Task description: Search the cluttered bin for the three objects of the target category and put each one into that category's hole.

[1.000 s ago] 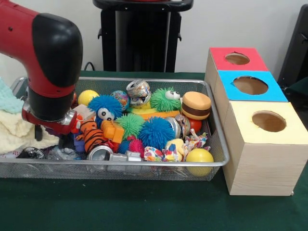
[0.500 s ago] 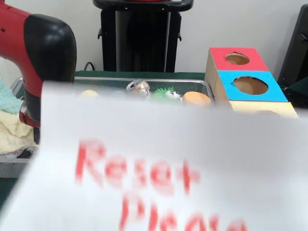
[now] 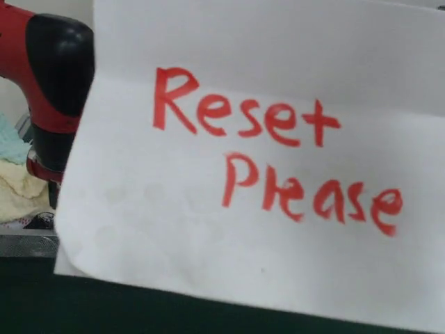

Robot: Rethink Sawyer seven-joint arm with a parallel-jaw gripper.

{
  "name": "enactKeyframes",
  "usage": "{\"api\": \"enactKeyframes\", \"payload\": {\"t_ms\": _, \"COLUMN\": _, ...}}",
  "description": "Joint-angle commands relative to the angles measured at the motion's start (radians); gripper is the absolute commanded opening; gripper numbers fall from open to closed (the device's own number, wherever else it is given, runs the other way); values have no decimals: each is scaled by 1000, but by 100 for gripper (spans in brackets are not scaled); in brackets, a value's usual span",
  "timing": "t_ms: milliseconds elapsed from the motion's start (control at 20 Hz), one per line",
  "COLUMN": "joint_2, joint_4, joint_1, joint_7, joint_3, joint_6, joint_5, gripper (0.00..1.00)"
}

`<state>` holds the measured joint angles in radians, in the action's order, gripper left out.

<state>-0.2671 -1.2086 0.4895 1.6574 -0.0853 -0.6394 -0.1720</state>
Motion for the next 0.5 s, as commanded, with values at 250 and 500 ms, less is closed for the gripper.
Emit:
{"api": "enactKeyframes", "payload": {"t_ms": 250, "joint_2": 95, "joint_4": -133, "joint_1": 43, "joint_7": 98, "joint_3": 171, "joint_6": 166, "joint_5": 23, "gripper": 100}}
{"api": "enactKeyframes", "payload": {"t_ms": 500, "joint_2": 119, "joint_4": -99, "joint_1": 26, "joint_7": 88, "joint_3": 164, "joint_6": 152, "joint_5": 6, "gripper": 100}}
